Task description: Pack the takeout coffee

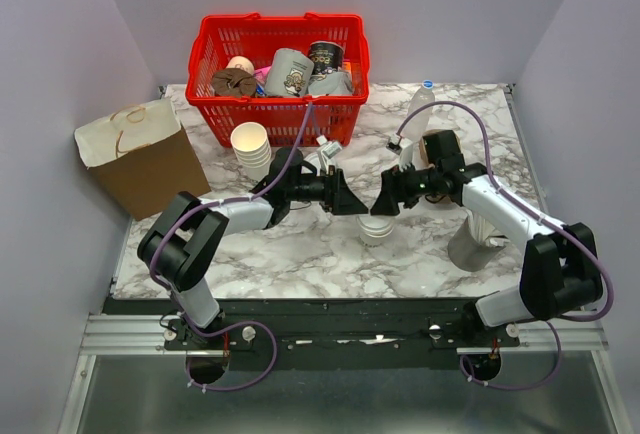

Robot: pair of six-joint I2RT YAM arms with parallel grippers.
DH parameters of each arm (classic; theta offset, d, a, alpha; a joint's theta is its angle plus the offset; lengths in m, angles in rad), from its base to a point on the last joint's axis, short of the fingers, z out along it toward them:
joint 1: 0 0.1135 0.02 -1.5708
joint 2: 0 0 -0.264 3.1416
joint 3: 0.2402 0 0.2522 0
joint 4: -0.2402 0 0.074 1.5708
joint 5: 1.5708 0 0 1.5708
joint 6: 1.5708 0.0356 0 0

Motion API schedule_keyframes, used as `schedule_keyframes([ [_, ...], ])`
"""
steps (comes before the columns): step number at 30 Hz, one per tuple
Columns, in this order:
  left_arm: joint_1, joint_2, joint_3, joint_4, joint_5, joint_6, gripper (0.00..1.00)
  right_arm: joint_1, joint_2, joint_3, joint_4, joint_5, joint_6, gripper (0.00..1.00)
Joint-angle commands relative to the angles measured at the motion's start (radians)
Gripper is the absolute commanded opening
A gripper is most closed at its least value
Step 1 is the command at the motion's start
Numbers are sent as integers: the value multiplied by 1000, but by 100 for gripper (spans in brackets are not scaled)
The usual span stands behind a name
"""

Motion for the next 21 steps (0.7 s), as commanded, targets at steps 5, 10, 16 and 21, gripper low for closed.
schedule_keyframes([
  [5,-4,-4,32,-9,12,42,68,-7,-11,13,-74,5,-66,79],
  [10,2,0,37,-17,12,51,68,-7,-16,24,-94,6,-76,79],
  [16,7,-2,38,-29,12,57,68,-9,-24,32,-132,5,-106,82],
  [21,10,-2,38,-32,15,59,68,-9,-31,32,-141,4,-112,83],
])
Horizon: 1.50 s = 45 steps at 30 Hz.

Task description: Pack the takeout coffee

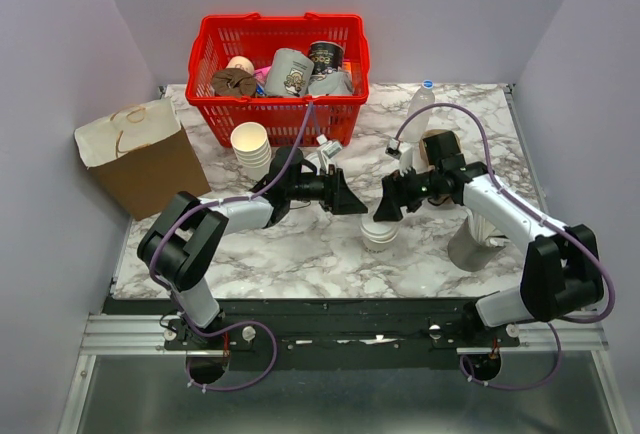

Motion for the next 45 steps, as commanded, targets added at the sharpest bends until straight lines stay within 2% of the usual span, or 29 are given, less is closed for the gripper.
schedule_keyframes([
  [1,6,-3,23,-4,15,26,68,-8,-28,21,-41,8,-33,83],
  [32,10,-10,6,-38,21,35,68,-24,-89,8,-159,58,-133,87],
  [42,14,-118,-86,-113,54,27,66,-28,-88,18,-179,35,-133,86],
  [45,9,-129,-96,-116,67,24,63,-28,-83,18,-179,20,-125,86],
])
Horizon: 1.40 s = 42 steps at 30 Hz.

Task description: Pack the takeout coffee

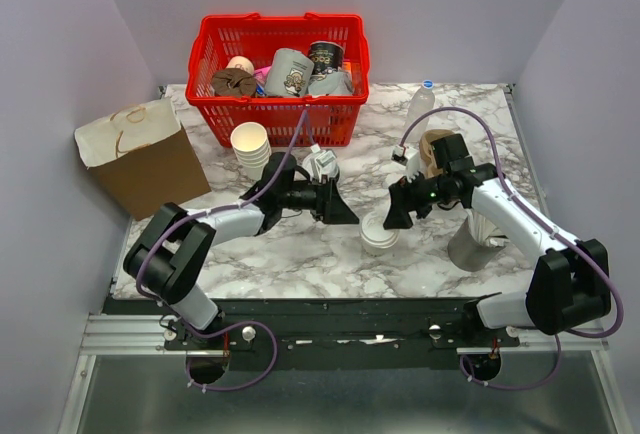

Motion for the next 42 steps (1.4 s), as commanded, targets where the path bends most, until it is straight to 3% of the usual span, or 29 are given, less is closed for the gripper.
schedule_keyframes([
  [1,-4,-40,-21,-15,45,11,62,-4,-9,18,-27,-17,-8,86],
  [12,-50,29,17,42,82,-20,54,-6,12,18,-21,-89,23,85],
  [33,-72,63,48,82,83,-56,54,-6,32,5,4,-155,104,86],
  [42,-72,40,40,82,91,-46,54,-7,2,-10,-8,-133,62,85],
])
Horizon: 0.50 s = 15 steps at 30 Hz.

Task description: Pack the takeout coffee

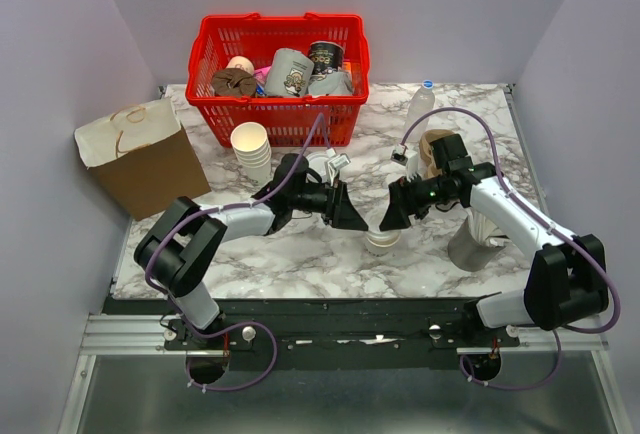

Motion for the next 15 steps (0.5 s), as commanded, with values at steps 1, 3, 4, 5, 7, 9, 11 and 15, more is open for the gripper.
schedule_keyframes([
  [1,-7,-13,6,34,30,8,54,-6,-25,-15,-3,-19,-29,84],
  [3,-5,-17,17,38,39,8,55,-6,-38,-24,-1,-2,-56,84],
  [4,-4,-21,21,38,44,9,56,-7,-41,-27,0,2,-66,83],
  [5,2,-21,30,37,44,6,57,-6,-44,-28,0,9,-79,82],
  [7,7,-24,37,37,53,6,59,-7,-48,-33,0,13,-92,82],
  [9,13,-24,44,32,61,9,60,-7,-56,-38,0,27,-113,80],
  [11,19,-25,52,11,64,21,60,-6,-67,-45,2,38,-128,80],
  [15,27,-13,63,-5,30,48,61,-6,-76,-50,2,52,-147,79],
])
